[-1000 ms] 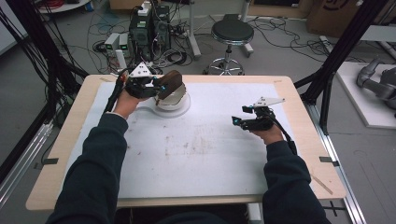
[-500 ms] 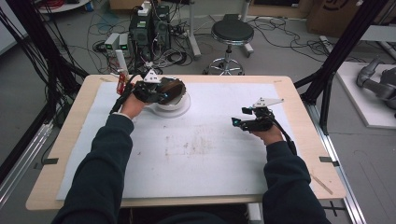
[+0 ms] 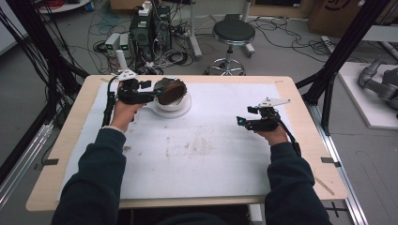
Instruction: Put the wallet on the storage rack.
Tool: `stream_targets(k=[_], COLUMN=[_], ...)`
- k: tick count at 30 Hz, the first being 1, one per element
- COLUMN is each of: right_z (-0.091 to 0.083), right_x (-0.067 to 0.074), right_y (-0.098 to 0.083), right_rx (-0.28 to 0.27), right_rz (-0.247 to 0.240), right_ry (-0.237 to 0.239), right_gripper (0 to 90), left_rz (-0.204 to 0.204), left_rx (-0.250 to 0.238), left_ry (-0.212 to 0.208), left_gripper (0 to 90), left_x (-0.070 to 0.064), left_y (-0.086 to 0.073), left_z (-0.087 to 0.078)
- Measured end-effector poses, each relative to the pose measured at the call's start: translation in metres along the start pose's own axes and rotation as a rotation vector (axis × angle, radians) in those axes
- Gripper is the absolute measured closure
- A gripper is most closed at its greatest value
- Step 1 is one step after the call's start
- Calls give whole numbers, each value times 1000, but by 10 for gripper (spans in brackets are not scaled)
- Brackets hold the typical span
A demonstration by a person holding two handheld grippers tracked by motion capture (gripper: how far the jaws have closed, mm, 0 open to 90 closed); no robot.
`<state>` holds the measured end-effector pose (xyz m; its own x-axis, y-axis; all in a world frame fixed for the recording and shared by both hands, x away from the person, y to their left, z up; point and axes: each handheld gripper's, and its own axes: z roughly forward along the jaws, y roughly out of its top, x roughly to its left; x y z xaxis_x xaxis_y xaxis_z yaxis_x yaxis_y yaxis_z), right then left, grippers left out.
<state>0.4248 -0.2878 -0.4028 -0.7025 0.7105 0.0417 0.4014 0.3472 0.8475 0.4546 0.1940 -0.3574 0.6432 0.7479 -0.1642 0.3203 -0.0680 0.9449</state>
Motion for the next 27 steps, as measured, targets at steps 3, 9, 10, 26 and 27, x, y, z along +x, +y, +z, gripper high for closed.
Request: stream_targets(k=[3, 9, 10, 26, 27], right_z=[-4, -11, -13, -42, -43], right_x=[-1, 0, 0, 5, 4], right_y=[0, -1, -2, -23, -24], right_rx=[-7, 2, 3, -8, -11], right_rz=[0, -14, -21, 0, 2], right_ry=[-38, -92, -112, -206, -211], right_gripper=[231, 218, 218, 212, 212], left_rz=[-26, 2, -1, -47, -49], left_rx=[-54, -121, -128, -121, -119], left_ry=[-5, 51, 62, 150, 149], left_gripper=[241, 193, 193, 193, 193], left_x=[-6, -12, -12, 3, 2], left_y=[-10, -39, -44, -86, -87], left_z=[-21, -61, -65, -100, -100])
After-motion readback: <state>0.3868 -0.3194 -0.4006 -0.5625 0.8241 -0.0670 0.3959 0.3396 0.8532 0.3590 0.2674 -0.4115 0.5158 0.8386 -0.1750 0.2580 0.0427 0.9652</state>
